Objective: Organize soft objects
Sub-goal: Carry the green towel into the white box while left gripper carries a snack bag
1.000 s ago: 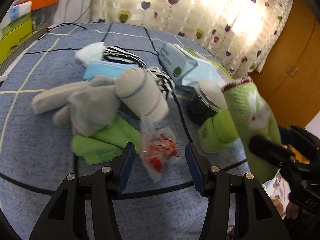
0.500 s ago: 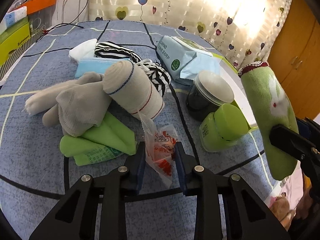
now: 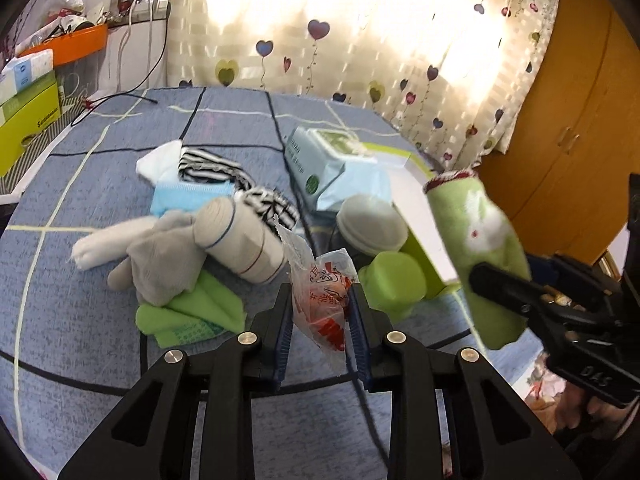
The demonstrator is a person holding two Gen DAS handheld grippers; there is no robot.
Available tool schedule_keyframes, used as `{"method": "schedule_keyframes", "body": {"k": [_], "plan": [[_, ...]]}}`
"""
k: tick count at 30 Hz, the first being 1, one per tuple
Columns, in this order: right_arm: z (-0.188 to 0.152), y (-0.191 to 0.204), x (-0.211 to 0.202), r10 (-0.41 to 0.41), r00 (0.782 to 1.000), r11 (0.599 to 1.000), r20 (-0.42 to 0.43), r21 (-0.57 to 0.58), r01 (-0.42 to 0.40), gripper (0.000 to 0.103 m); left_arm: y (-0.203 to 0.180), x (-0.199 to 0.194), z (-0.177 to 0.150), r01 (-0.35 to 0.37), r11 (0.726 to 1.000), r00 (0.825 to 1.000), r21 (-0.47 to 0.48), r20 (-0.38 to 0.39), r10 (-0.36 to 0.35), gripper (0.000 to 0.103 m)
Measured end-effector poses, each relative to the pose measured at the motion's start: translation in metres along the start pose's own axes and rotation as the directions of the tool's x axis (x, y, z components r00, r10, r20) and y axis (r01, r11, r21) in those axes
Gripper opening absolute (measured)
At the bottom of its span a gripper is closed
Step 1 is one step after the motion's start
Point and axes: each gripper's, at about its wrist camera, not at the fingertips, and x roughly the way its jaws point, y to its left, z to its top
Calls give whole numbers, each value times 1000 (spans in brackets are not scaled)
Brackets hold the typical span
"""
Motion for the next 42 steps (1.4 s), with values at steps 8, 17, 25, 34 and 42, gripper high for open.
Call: {"method": "schedule_keyframes", "body": {"k": [8, 17, 25, 34, 42], "plan": [[4, -31, -2, -34, 999, 998, 13, 52, 33, 35, -21, 1, 23, 26, 999, 999, 31, 34, -27, 28], [7, -75, 5, -75, 997, 991, 6, 112, 74, 35, -50, 17, 43, 63, 995, 997, 74, 32, -65, 28], [4, -121, 23, -99, 995, 981, -30, 165, 102, 35, -79, 43, 60, 80, 991, 997, 111, 9, -82, 28], [-5, -161, 54, -95, 991, 973, -92, 203, 112, 36, -108, 79, 71, 79, 988, 996, 132, -45, -74, 28], [-7, -183, 68, -89, 989, 972, -119, 208, 113, 40, -129, 112, 74, 86, 985, 992, 149, -106, -71, 28]]}}
